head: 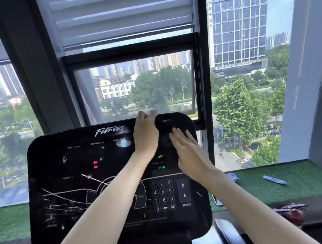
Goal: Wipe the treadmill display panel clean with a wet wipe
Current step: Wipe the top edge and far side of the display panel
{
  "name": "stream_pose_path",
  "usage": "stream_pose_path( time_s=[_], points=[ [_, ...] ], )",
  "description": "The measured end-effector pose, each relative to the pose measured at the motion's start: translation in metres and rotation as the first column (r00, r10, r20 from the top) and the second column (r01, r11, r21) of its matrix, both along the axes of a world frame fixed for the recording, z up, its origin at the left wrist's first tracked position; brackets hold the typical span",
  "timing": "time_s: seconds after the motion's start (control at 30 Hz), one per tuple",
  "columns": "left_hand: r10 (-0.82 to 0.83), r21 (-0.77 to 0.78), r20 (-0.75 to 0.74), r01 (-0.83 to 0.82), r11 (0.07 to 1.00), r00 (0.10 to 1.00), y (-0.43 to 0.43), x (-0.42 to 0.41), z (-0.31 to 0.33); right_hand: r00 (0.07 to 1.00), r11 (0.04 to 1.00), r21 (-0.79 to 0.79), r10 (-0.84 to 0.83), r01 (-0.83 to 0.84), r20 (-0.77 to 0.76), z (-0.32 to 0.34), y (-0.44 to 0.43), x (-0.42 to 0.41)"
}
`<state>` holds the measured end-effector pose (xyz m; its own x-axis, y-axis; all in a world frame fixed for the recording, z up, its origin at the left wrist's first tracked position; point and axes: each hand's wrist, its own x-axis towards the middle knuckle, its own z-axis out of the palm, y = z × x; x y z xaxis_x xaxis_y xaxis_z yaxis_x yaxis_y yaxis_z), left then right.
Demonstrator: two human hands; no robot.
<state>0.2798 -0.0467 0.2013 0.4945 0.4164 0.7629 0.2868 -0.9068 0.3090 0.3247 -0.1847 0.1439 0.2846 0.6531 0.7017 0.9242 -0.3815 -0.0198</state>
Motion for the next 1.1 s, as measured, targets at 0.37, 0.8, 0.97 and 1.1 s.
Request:
stream_pose_path(
  time_s=[0.37, 0.8, 0.97, 1.1],
  points=[
    [-0.103, 0.074, -0.054, 0.107, 0.991, 0.993, -0.010, 0.005, -0.009, 0.998, 0.998, -0.035, -0.051, 0.050, -0.026, -0.016, -0.007, 0.005],
    [-0.108, -0.013, 0.035, 0.109, 0.994, 0.993, -0.004, 0.007, -0.007, 1.000, 0.999, -0.033, 0.001, -0.002, -0.012, -0.013, -0.011, 0.007],
    [-0.280, 0.111, -0.088, 0.288, 0.951, 0.956, -0.023, 0.014, -0.017, 1.000, 0.999, -0.049, 0.020, -0.021, -0.016, -0.011, -0.010, 0.008],
    [-0.189, -0.024, 0.030, 0.190, 0.982, 0.982, -0.016, 0.016, -0.012, 0.998, 0.999, -0.004, 0.041, -0.041, -0.041, -0.013, -0.022, 0.005]
  ],
)
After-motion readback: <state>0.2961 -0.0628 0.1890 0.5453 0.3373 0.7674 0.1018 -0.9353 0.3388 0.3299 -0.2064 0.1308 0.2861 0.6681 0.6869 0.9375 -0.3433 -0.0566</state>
